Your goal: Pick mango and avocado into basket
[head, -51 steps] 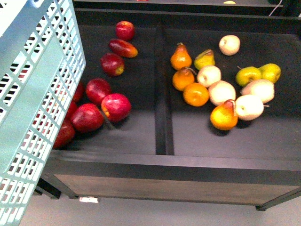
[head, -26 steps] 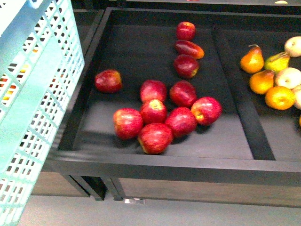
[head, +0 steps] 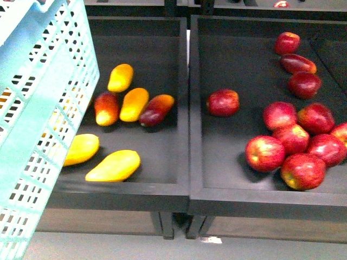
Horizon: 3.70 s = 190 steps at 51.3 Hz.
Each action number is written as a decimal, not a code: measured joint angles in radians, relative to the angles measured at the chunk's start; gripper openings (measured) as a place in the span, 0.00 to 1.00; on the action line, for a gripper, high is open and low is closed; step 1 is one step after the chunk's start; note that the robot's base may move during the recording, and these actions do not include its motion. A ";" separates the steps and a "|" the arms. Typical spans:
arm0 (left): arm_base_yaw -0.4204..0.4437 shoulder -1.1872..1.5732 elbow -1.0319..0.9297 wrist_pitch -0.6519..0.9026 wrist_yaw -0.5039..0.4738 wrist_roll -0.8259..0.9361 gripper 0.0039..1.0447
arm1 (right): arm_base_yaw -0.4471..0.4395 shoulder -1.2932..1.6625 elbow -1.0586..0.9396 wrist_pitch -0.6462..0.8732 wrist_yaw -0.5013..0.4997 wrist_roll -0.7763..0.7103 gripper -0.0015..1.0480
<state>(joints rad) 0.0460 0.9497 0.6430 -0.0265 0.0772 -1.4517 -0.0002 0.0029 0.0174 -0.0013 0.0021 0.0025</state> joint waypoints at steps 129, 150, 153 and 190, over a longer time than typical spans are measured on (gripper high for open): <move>-0.493 0.689 0.591 -0.097 0.253 0.512 0.04 | -0.001 0.000 0.000 0.000 -0.003 0.000 0.92; -0.493 0.689 0.591 -0.097 0.245 0.513 0.04 | -0.095 0.275 0.122 -0.242 -0.107 0.274 0.92; -0.492 0.689 0.591 -0.097 0.245 0.511 0.04 | -0.141 0.339 0.140 -0.193 -0.157 0.309 0.92; -0.493 0.689 0.592 -0.097 0.249 0.512 0.04 | -0.136 2.115 0.889 0.395 -0.064 0.678 0.92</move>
<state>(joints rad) -0.4469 1.6390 1.2354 -0.1234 0.3260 -0.9398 -0.1364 2.1181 0.9062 0.3935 -0.0620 0.6800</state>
